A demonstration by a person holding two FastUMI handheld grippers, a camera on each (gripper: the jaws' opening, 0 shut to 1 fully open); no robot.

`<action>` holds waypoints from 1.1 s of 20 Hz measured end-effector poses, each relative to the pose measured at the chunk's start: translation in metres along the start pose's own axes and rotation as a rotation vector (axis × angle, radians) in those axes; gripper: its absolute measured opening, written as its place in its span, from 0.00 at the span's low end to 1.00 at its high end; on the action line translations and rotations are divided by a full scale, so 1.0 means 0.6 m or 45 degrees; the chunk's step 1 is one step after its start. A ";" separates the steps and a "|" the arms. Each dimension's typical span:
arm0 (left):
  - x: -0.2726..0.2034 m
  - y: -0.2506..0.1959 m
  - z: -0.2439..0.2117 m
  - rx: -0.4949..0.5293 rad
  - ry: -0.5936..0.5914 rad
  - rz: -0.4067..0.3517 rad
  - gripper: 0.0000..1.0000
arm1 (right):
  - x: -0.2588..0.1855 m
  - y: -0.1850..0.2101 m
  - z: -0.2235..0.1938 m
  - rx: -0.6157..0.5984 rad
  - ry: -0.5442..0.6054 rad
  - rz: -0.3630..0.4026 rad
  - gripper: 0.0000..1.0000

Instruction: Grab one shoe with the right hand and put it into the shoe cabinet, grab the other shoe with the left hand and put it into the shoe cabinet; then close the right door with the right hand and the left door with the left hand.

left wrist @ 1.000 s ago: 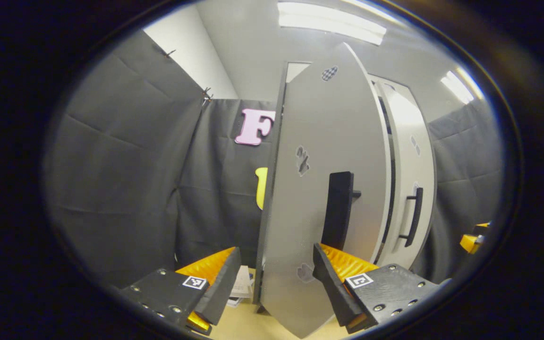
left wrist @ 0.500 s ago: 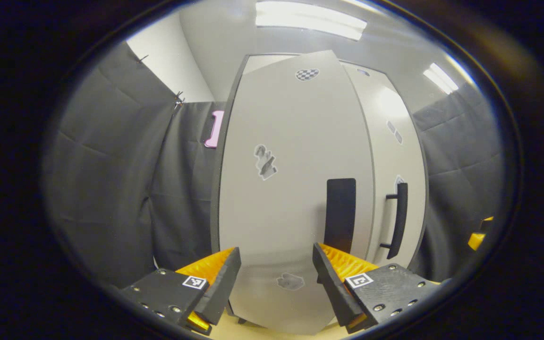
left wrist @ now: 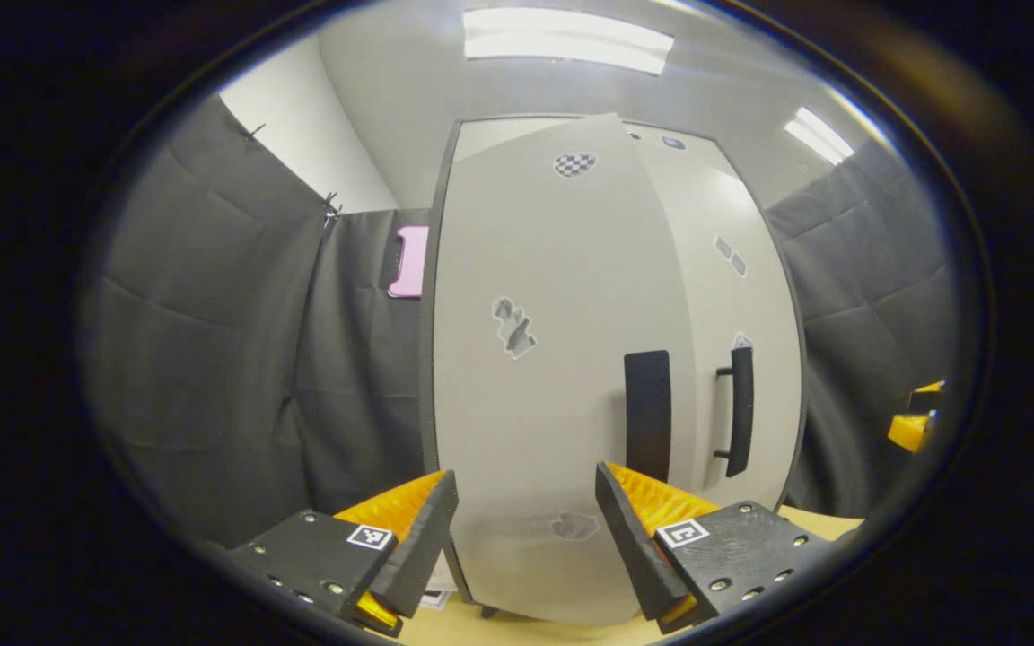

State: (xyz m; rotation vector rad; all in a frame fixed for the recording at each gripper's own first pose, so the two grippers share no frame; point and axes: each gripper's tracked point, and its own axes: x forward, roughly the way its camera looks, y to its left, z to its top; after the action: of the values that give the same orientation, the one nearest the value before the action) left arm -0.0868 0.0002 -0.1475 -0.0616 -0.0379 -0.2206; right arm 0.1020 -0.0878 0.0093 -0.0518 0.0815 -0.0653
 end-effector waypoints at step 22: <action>-0.287 0.168 0.005 0.097 0.081 0.238 0.97 | -0.094 -0.039 0.045 -0.023 -0.076 0.056 0.98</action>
State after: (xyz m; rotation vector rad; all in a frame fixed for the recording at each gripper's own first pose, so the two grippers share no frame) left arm -0.2325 0.1358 -0.1579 0.0176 0.0227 -0.0337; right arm 0.0468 -0.1061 0.0421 -0.0701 0.0235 -0.0193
